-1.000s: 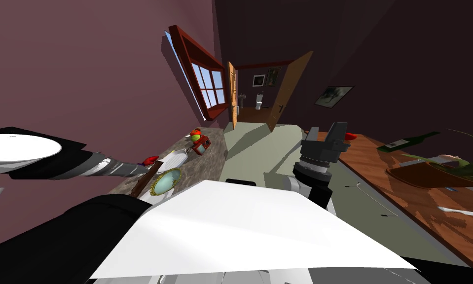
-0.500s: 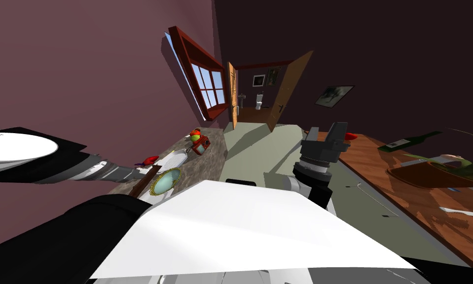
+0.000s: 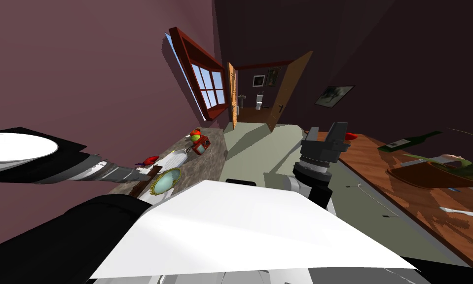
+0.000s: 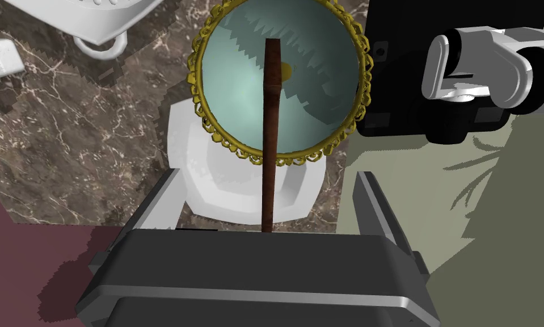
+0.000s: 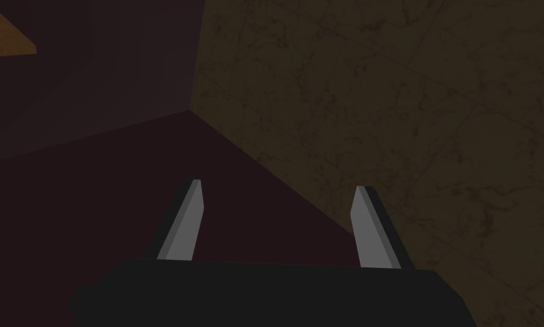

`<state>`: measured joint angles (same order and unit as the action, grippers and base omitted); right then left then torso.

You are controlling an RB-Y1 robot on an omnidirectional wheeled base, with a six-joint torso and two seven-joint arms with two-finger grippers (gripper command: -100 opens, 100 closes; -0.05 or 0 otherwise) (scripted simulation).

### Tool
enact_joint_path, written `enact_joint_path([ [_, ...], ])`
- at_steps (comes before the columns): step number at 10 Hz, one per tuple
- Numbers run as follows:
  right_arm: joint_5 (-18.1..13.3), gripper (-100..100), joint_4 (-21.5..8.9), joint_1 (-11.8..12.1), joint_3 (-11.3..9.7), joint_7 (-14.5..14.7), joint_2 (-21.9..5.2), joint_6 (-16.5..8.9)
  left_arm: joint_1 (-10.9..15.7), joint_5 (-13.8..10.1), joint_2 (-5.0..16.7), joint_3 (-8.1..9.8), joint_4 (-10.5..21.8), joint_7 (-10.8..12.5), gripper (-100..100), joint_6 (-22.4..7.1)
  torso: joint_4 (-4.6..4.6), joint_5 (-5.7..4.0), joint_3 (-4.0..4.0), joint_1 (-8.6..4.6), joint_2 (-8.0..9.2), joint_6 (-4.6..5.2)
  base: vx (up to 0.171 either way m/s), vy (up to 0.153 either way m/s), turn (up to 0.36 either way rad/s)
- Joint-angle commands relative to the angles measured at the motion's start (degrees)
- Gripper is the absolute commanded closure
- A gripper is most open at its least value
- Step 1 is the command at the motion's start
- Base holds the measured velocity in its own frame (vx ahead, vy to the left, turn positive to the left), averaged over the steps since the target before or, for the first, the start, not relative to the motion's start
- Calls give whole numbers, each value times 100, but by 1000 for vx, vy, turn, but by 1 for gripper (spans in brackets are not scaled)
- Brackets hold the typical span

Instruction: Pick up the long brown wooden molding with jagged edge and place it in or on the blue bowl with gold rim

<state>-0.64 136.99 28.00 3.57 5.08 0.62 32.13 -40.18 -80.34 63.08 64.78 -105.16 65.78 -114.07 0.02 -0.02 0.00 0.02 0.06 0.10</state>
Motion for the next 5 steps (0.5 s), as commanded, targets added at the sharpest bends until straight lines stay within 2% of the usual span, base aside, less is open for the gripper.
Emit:
enact_joint_path([
  [1,0,0,0,0,0,0,0,0,0,0,0,0,0,0,-100,0,0,0,0,0,0,0,0,0,0],
  [2,0,0,0,0,0,0,0,0,0,0,0,0,0,0,0,0,0,0,0,0,0,0,0,0,0],
  [3,0,0,0,0,0,0,0,0,-262,-272,277,124,103,113,-100,128,0,0,0,0,0,0,-24,-1,-12],
  [5,0,0,0,0,0,0,0,0,-524,-544,553,248,205,226,-100,255,-3,-1,-8,0,13,0,-45,6,-10],
])
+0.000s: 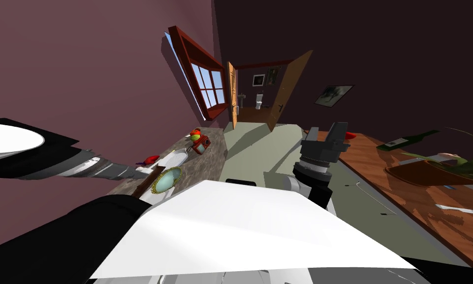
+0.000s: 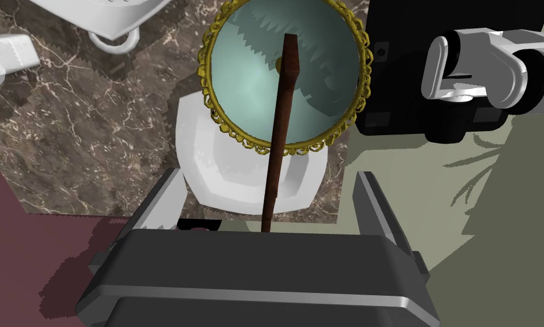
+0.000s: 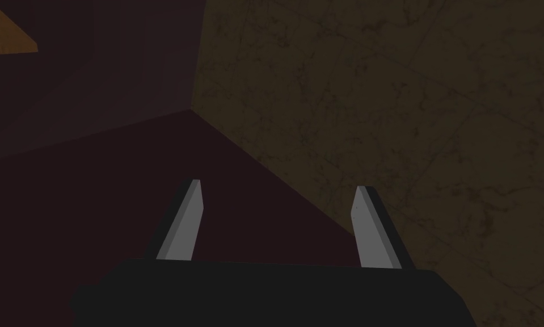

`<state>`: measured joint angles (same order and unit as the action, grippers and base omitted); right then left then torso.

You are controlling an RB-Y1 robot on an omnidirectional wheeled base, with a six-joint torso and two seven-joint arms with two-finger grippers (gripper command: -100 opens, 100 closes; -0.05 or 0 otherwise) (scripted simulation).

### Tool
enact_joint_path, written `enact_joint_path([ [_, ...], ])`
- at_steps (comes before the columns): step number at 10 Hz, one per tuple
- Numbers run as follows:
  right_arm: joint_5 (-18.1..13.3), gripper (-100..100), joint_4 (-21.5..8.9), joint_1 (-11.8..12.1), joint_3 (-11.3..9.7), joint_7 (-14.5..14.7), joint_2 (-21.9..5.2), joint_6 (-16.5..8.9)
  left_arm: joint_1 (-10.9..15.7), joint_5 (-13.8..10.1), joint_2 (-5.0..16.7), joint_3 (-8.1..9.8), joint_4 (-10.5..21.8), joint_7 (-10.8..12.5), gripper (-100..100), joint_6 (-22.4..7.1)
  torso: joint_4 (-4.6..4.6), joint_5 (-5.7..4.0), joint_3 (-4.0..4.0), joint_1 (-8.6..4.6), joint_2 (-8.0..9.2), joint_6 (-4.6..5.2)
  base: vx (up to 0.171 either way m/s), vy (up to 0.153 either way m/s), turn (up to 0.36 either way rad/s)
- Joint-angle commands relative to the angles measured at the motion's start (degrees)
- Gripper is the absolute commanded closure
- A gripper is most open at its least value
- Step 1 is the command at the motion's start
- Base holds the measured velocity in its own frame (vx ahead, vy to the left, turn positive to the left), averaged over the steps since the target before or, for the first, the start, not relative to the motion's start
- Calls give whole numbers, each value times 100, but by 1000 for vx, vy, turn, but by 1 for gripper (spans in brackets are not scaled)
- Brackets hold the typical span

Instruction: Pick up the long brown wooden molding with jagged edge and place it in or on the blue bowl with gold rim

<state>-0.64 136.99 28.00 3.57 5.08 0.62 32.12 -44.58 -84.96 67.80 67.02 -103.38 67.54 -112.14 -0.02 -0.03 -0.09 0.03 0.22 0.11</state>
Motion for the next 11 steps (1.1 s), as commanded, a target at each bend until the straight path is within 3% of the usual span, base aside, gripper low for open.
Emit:
enact_joint_path([
  [1,0,0,0,0,0,0,0,0,-216,-218,219,86,78,106,-100,127,0,0,0,0,0,0,-35,7,-8],
  [6,0,0,0,0,0,0,0,0,-871,-898,910,396,335,388,-100,445,1,1,1,-1,-3,0,-36,3,-8],
  [7,0,0,0,0,0,0,0,0,-797,-809,783,366,244,362,-100,394,1,1,2,0,-4,0,-13,4,-4],
  [8,0,0,0,0,0,0,0,0,-810,-825,794,374,243,381,0,408,1,2,4,0,-8,-1,0,0,0],
  [11,0,0,0,1,0,0,0,0,-809,-823,793,373,244,379,0,407,3,2,9,-1,-15,-1,0,0,0],
])
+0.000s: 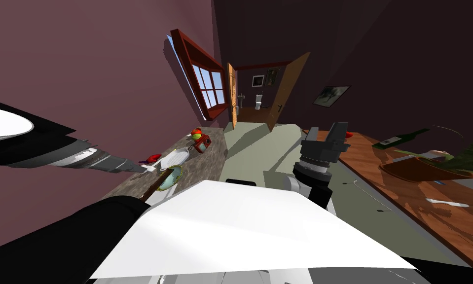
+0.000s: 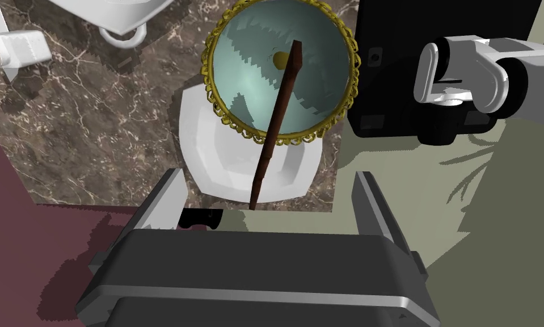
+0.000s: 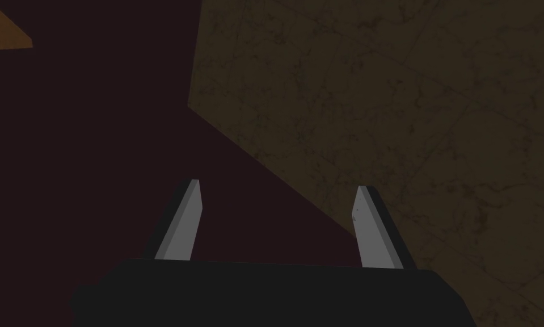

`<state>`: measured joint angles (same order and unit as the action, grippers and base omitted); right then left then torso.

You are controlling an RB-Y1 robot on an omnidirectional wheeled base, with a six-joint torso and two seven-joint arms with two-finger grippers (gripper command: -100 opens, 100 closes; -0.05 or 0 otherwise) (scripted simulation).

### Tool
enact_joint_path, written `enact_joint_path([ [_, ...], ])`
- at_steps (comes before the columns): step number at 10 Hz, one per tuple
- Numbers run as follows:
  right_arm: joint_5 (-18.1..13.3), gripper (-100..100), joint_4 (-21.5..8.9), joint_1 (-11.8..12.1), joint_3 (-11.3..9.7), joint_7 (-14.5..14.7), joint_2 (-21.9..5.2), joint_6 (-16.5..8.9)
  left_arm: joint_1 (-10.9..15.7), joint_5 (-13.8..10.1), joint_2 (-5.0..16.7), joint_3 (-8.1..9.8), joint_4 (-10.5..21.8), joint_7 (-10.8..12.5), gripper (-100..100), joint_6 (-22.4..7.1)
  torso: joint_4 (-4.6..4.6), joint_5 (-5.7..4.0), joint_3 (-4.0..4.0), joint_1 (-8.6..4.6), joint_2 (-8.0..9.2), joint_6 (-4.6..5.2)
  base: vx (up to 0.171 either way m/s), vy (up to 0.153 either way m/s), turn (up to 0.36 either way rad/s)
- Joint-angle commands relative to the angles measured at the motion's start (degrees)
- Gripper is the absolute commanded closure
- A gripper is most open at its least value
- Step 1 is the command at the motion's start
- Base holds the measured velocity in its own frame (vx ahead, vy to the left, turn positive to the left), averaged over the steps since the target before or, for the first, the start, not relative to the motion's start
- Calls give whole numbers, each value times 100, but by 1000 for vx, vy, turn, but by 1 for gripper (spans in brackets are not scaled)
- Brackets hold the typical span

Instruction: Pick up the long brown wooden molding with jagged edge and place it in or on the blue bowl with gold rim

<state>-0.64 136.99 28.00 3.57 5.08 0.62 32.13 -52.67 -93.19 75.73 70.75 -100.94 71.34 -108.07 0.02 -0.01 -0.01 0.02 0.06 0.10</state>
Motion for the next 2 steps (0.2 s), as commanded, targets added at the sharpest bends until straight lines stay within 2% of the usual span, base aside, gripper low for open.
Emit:
enact_joint_path([
  [1,0,0,0,0,0,0,0,0,0,0,0,0,0,0,0,0,0,0,0,0,0,0,0,0,0],
  [2,0,0,0,0,0,0,0,0,0,0,0,0,0,0,0,0,0,0,0,0,0,0,0,0,0],
])
